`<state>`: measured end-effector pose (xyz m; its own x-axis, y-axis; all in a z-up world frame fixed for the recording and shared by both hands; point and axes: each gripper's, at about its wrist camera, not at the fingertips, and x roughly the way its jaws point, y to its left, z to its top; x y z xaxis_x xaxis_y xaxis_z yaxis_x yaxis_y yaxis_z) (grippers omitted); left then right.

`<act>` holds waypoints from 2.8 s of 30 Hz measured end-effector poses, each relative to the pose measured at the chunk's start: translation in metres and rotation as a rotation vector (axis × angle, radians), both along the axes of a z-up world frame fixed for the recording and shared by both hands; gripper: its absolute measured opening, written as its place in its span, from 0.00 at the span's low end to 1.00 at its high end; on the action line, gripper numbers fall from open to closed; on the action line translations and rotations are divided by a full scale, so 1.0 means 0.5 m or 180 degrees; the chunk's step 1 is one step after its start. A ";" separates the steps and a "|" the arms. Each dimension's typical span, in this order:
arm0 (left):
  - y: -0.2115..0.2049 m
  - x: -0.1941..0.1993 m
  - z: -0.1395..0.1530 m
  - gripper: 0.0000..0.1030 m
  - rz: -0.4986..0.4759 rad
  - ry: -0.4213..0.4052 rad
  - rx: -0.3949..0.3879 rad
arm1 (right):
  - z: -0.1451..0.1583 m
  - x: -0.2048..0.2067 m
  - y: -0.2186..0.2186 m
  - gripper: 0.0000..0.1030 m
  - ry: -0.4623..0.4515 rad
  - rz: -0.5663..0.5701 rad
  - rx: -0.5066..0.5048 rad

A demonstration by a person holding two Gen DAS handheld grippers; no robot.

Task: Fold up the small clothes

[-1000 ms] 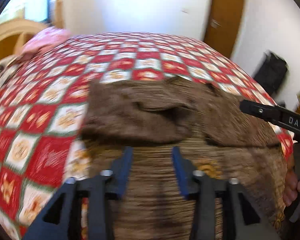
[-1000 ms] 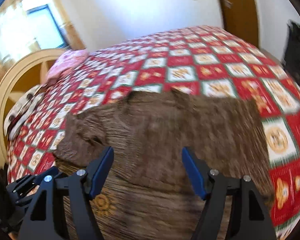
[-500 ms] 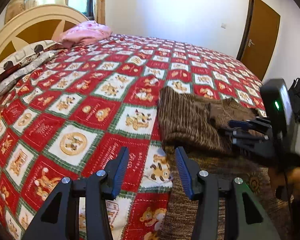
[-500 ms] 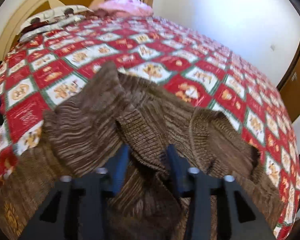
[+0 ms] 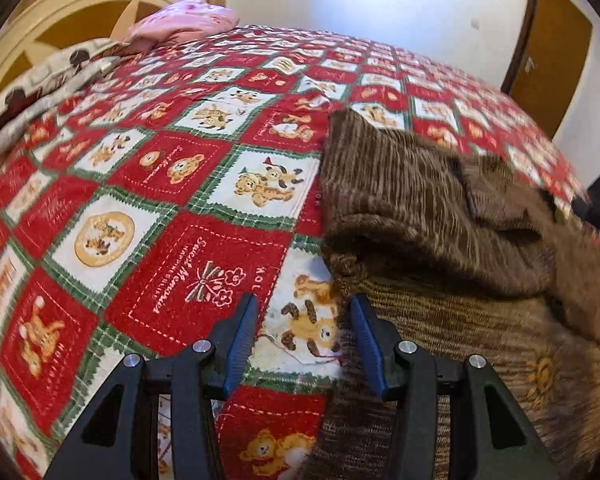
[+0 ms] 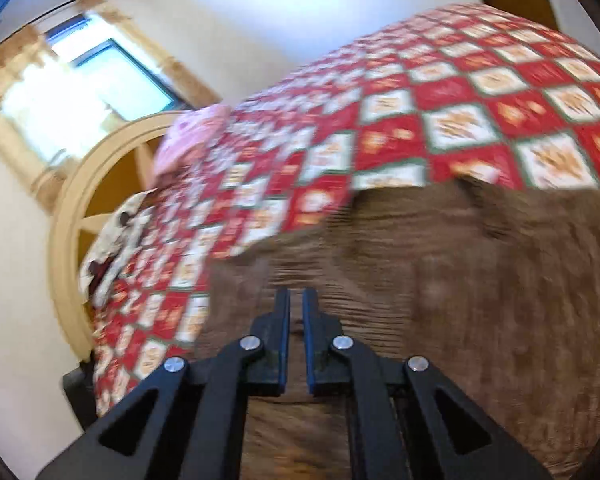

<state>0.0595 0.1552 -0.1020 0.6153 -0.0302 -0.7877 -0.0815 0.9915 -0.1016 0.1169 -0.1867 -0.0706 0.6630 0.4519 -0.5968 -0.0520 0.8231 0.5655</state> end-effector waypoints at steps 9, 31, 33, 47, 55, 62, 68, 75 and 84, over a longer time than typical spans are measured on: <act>-0.013 -0.001 -0.005 0.48 -0.0039 -0.0073 0.0162 | 0.003 -0.006 0.013 0.45 -0.0054 -0.0019 -0.0343; 0.005 0.005 -0.022 0.75 0.0147 -0.0275 0.0123 | -0.001 0.046 0.037 0.10 -0.0038 0.0337 0.0147; 0.004 0.005 -0.022 0.76 0.0150 -0.0276 0.0135 | -0.022 0.036 0.000 0.10 0.0098 0.0091 0.0356; 0.003 0.005 -0.022 0.77 0.0146 -0.0286 0.0156 | -0.008 -0.015 -0.057 0.21 0.0083 -0.0417 -0.0247; 0.003 0.004 -0.023 0.77 0.0145 -0.0289 0.0150 | 0.012 -0.004 0.119 0.79 -0.0465 0.0446 -0.1763; 0.005 0.005 -0.024 0.78 0.0134 -0.0291 0.0116 | -0.045 0.075 0.107 0.15 -0.0068 0.0590 -0.2033; 0.005 0.006 -0.025 0.78 0.0134 -0.0298 0.0120 | -0.008 0.086 -0.040 0.24 0.0137 -0.0337 -0.1681; 0.004 0.006 -0.025 0.79 0.0131 -0.0295 0.0137 | -0.031 -0.031 -0.035 0.34 0.0314 -0.0067 -0.0661; 0.032 -0.017 0.013 0.79 0.0140 -0.0274 0.0275 | -0.065 -0.028 0.058 0.26 0.0294 0.0160 -0.0979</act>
